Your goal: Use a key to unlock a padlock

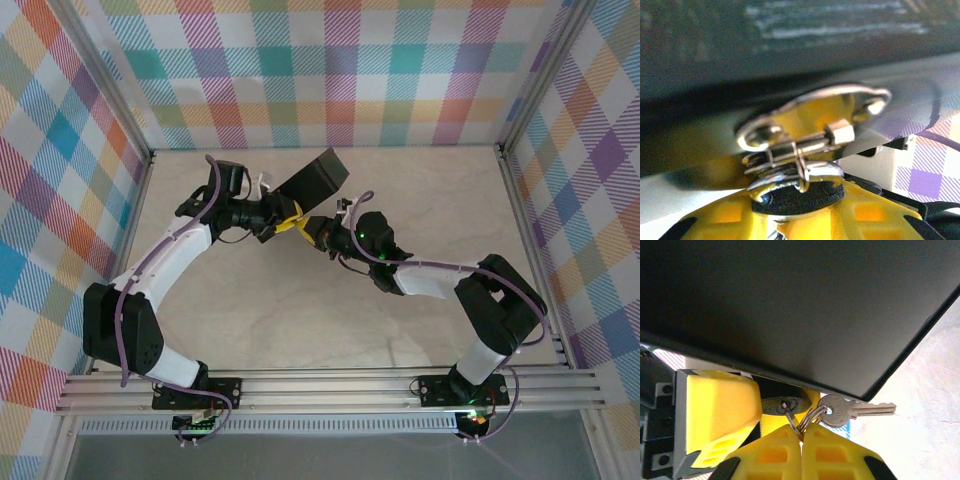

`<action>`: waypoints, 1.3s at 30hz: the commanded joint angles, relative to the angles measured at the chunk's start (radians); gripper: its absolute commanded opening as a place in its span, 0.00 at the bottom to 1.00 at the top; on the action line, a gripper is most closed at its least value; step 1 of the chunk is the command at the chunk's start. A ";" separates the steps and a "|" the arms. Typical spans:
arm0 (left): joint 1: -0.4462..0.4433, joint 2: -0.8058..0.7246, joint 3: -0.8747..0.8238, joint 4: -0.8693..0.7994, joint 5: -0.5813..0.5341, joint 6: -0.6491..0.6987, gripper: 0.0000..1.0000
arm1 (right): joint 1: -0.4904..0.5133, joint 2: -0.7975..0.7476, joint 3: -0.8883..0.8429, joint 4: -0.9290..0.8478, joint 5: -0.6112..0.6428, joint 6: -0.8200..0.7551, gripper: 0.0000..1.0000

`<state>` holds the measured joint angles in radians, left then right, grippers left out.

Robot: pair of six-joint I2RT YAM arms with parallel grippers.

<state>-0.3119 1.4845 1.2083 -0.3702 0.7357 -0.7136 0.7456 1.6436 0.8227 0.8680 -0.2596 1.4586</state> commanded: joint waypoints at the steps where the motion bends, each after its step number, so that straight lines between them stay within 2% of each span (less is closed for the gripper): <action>1: -0.010 -0.024 -0.039 0.211 0.065 0.028 0.00 | 0.017 -0.003 0.072 0.304 -0.025 0.102 0.00; 3: -0.010 -0.022 -0.050 0.253 0.082 0.019 0.00 | 0.017 0.008 0.089 0.322 -0.044 0.115 0.00; 5: -0.010 -0.014 -0.048 0.263 0.103 0.020 0.00 | 0.017 -0.014 0.091 0.265 -0.065 0.078 0.00; 8: -0.010 -0.012 -0.010 0.153 0.074 0.077 0.00 | 0.012 -0.076 0.061 0.147 -0.064 -0.025 0.00; 11: -0.010 -0.009 0.021 0.044 0.050 0.125 0.04 | -0.008 -0.136 0.013 0.079 -0.055 -0.120 0.00; 15: -0.010 -0.022 0.017 0.031 0.044 0.126 0.12 | -0.031 -0.180 -0.023 0.040 -0.074 -0.206 0.00; 20: -0.010 -0.038 0.031 -0.001 0.024 0.121 0.20 | -0.051 -0.202 -0.066 -0.001 -0.073 -0.208 0.00; 25: -0.007 -0.035 0.078 -0.078 -0.008 0.136 0.22 | -0.093 -0.257 -0.132 -0.053 -0.056 -0.215 0.00; 29: -0.003 -0.026 0.131 -0.144 -0.033 0.150 0.22 | -0.148 -0.310 -0.148 -0.158 -0.084 -0.254 0.00; 34: -0.003 -0.015 0.181 -0.235 -0.087 0.183 0.24 | -0.206 -0.394 -0.111 -0.412 -0.121 -0.392 0.07; 39: -0.003 -0.025 0.168 -0.363 -0.199 0.235 0.31 | -0.212 -0.417 0.076 -0.888 -0.165 -0.746 0.20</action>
<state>-0.3237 1.4799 1.3720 -0.6125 0.6174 -0.5316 0.5320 1.2480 0.7967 0.2874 -0.3740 0.9653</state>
